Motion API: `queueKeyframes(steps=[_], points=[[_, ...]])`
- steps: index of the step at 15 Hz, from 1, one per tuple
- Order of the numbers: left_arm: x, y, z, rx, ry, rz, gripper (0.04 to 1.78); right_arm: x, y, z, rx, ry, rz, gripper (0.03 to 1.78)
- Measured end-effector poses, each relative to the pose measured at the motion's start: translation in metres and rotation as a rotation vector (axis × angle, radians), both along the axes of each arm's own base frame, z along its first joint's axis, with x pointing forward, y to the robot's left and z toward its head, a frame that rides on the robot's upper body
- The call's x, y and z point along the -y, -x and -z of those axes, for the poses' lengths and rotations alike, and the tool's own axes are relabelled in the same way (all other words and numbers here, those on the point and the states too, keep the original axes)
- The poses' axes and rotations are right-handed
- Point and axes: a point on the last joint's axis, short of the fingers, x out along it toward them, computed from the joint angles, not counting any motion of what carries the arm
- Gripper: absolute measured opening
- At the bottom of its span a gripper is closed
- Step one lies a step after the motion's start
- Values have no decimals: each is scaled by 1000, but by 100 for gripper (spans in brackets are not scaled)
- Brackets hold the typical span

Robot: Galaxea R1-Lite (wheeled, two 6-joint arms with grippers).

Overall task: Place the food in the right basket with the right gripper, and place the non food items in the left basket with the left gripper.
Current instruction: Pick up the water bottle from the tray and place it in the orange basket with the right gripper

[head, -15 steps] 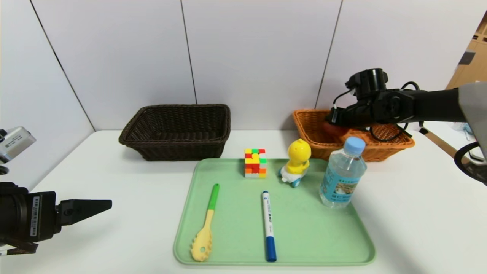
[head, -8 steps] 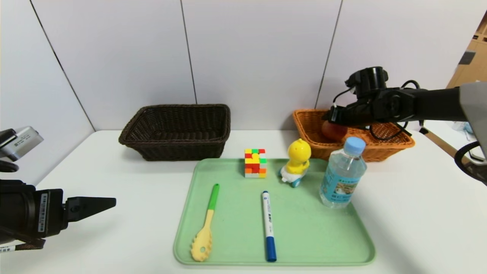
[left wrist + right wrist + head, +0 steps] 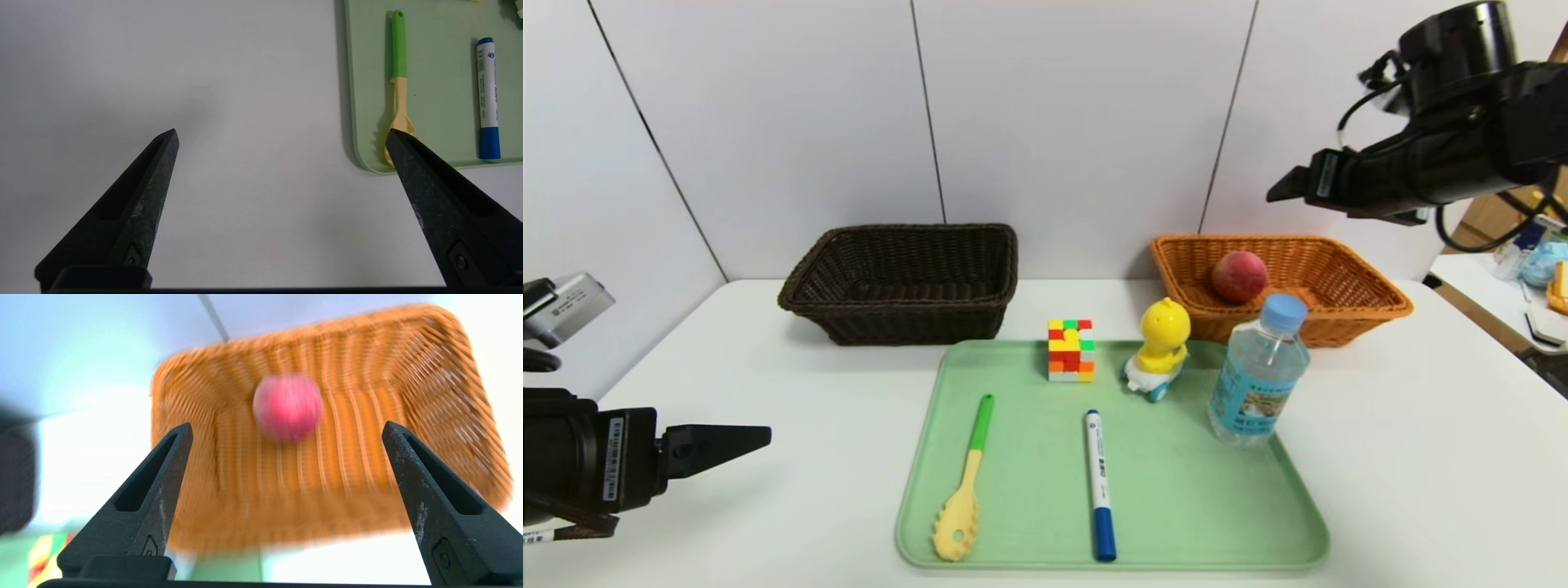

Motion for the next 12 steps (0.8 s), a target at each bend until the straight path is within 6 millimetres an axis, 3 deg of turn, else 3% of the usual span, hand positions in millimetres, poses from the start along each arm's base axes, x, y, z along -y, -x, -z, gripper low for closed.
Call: queueKeyframes(steps=[4,7,9,12], points=[[1,2,1,0,0,6,178,-5,99,-21,15,-3,-86,165],[3,3,6,-7,-1,25,178,-15,170,-8,19,-3,-240,167],[4,5,8,-12,-1,37,178,-14,201,8,46,-10,-316,168],[4,7,10,-17,-2,40,178,-8,222,35,70,-19,-352,169]])
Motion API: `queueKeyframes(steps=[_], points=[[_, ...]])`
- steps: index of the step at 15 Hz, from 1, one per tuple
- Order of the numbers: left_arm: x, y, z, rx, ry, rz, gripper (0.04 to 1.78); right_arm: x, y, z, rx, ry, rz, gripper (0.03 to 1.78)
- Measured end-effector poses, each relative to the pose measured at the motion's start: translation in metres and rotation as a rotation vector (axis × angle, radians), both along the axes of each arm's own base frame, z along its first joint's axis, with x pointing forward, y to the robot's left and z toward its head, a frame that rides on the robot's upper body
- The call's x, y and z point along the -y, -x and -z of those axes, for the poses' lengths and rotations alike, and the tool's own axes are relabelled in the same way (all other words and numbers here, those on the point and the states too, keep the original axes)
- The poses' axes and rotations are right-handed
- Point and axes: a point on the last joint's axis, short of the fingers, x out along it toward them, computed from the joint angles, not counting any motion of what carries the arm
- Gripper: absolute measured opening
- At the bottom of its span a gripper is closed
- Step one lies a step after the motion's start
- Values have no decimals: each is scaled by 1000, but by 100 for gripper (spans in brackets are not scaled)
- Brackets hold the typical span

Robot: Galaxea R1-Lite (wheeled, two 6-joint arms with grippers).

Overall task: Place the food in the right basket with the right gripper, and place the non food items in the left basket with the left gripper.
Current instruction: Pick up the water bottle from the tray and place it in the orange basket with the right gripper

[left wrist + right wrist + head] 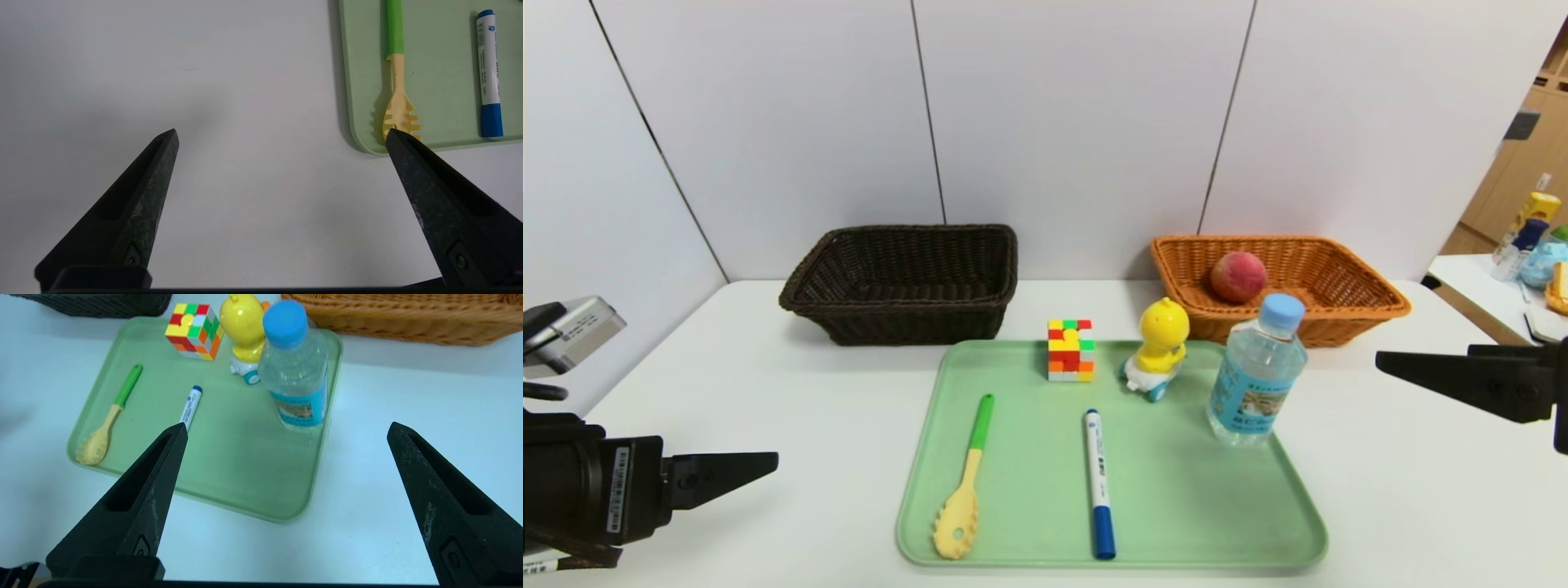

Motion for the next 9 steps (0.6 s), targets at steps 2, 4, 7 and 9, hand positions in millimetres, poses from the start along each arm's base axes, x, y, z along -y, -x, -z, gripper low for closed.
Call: queueKeyframes(steps=[2,4,7,9], points=[[0,1,0,1,2,0,178,0,1,23,13,7,1,169],[0,1,0,3,1,-1,178,-5,-7,47,59,28,12,169],[0,2,-1,9,3,-1,178,-19,-24,78,125,49,26,169],[-1,3,-2,13,5,-1,178,-29,-32,93,148,41,20,169]])
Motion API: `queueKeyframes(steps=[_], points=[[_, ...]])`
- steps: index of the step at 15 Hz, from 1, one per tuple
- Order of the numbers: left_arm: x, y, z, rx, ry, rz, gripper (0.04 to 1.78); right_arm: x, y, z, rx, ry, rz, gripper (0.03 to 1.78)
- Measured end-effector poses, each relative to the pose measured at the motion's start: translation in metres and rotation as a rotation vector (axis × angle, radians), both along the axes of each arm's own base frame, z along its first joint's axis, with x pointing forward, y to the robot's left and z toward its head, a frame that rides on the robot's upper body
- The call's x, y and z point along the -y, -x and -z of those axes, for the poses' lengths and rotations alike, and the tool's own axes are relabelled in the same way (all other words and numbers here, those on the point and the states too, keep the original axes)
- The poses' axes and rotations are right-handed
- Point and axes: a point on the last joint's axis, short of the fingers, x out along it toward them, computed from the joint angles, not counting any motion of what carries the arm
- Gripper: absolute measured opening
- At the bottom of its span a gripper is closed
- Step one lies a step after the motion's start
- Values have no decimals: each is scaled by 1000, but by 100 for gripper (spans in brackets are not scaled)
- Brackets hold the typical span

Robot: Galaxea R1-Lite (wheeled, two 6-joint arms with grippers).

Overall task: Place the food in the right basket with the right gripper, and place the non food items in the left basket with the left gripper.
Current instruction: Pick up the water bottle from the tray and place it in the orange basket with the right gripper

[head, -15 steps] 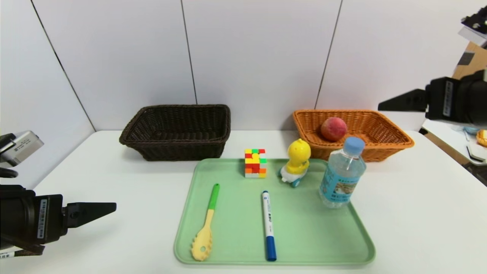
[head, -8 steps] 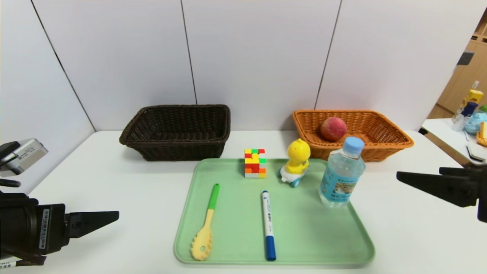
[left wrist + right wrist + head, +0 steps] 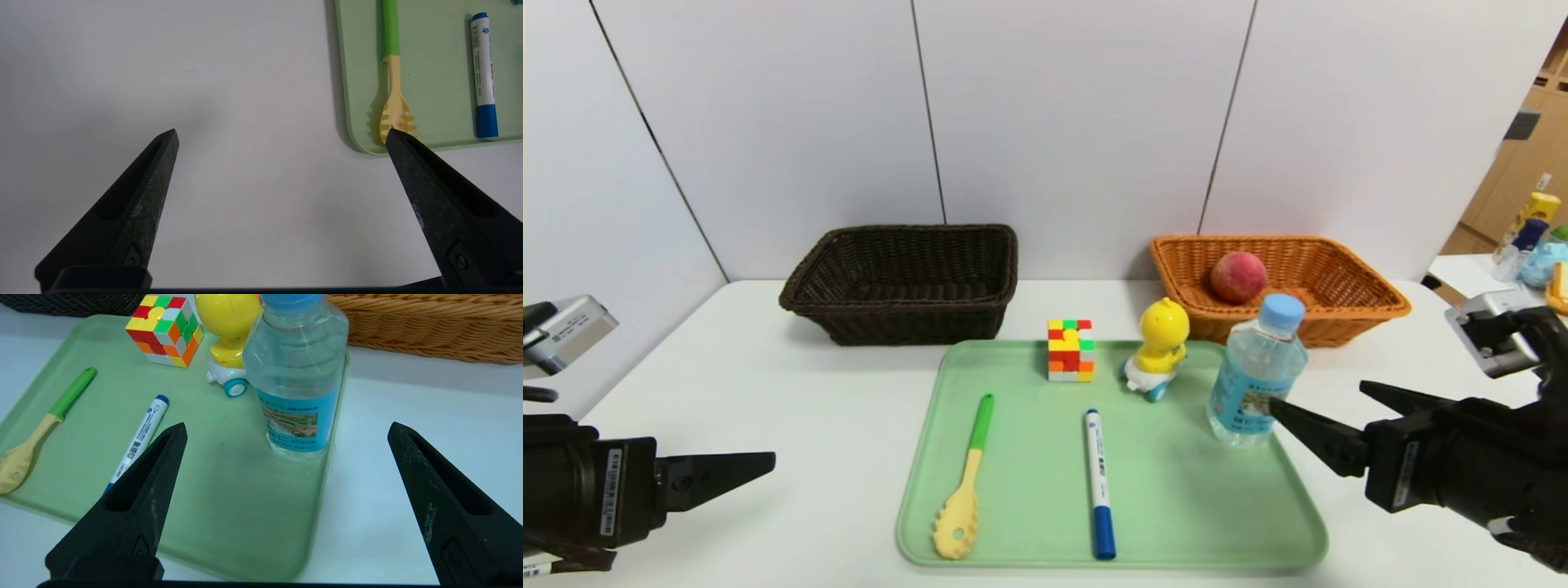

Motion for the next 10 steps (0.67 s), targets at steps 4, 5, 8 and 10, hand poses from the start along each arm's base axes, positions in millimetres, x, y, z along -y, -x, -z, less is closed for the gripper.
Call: queueKeyframes(steps=[4,5,8,10], points=[[0,0,-1,5,2,-1,178,-14,-19,18,32,-7,45,170],[0,0,-2,7,2,-1,178,-17,-24,21,37,-9,61,170],[1,0,-3,11,2,10,178,-24,-38,33,42,-17,126,170],[1,1,-3,12,2,11,178,-28,-46,40,36,-20,138,170]])
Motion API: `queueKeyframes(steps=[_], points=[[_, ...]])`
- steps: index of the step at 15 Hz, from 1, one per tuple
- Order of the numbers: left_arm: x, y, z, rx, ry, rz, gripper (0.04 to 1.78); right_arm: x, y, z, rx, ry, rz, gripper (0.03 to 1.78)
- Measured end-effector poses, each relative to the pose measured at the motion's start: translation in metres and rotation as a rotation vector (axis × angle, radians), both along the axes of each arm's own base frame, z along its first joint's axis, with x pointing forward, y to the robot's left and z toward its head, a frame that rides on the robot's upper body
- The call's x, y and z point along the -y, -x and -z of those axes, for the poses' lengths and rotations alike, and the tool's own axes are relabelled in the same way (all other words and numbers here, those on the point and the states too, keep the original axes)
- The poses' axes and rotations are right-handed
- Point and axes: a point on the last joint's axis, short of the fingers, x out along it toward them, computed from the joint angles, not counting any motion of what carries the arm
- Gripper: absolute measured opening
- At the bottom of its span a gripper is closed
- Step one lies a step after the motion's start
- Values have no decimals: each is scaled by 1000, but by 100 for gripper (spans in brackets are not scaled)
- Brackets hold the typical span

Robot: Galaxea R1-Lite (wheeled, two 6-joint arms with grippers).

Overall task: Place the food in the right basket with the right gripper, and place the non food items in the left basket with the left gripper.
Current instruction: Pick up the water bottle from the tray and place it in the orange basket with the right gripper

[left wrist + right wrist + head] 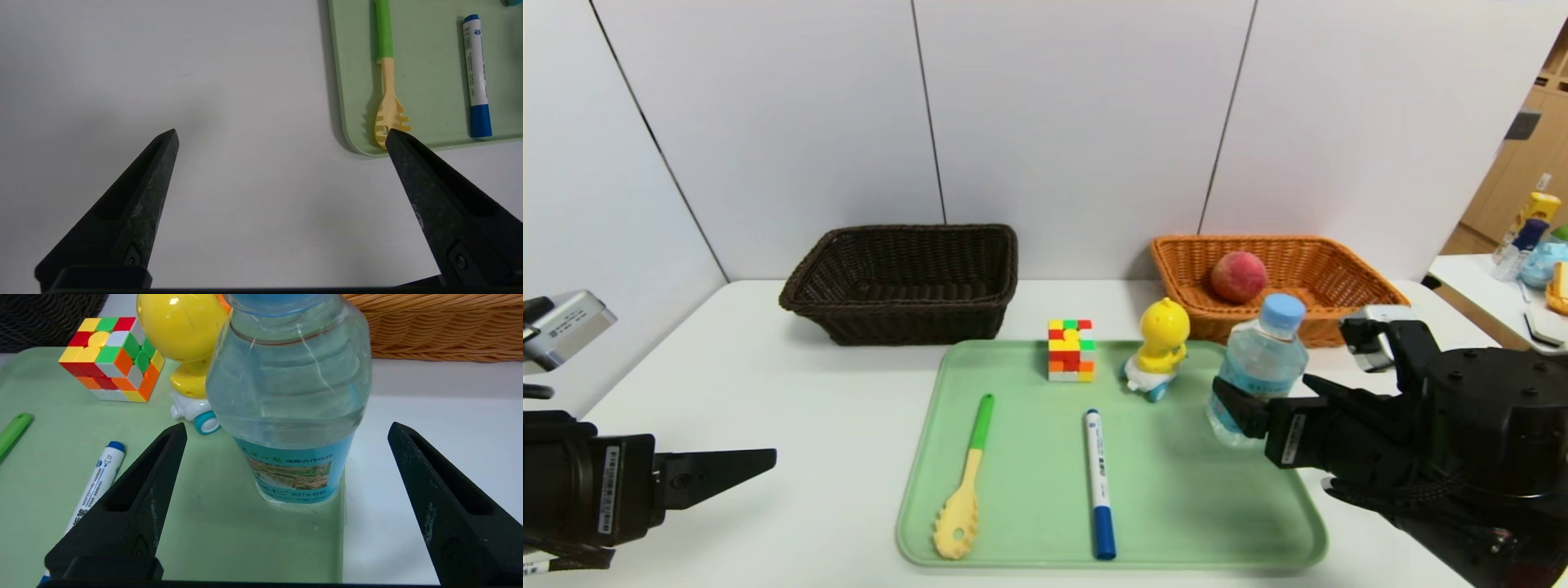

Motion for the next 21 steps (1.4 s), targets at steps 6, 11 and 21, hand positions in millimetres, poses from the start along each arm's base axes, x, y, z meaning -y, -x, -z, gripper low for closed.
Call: queueKeyframes(steps=[6,11,21], points=[[0,0,-1,5,-1,1,178,-8,-13,15,-28,18,8,170],[0,1,-1,5,-1,0,178,-12,-25,22,10,6,50,170],[0,0,0,3,-3,4,178,-12,-33,22,17,0,66,170]])
